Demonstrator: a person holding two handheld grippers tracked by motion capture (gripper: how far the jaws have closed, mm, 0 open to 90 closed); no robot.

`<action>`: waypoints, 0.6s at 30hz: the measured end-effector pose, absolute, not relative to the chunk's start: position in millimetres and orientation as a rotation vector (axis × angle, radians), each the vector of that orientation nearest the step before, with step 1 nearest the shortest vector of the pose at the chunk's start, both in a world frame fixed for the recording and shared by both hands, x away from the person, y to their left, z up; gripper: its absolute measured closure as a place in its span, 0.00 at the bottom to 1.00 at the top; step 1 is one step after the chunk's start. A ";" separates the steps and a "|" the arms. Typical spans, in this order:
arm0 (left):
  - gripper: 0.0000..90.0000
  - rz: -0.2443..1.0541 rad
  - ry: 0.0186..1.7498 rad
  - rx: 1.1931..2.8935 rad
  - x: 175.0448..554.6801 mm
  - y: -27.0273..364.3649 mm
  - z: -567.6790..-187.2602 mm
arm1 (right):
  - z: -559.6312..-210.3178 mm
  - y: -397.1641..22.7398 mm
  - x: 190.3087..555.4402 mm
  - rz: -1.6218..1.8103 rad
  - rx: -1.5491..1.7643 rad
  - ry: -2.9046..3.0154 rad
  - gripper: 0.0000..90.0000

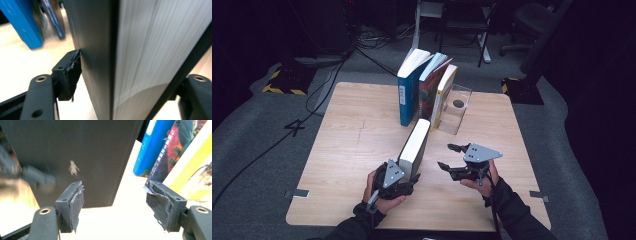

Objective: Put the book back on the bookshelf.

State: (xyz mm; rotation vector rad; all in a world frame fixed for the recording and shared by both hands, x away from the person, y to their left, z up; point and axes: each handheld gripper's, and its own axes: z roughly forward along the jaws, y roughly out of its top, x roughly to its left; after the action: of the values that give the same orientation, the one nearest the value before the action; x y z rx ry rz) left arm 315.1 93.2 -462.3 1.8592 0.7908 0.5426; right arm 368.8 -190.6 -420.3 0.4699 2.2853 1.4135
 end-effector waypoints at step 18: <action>0.53 0.450 0.805 1.780 350.2 116.3 -453.6 | -429.2 -223.3 370.7 1.371 0.515 2.314 0.35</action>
State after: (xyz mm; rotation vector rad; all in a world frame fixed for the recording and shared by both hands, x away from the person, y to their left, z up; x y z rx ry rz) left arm 350.2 116.3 -453.6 1.7803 0.8050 0.4496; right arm 370.7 -223.3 -429.2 0.5146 2.3141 1.3714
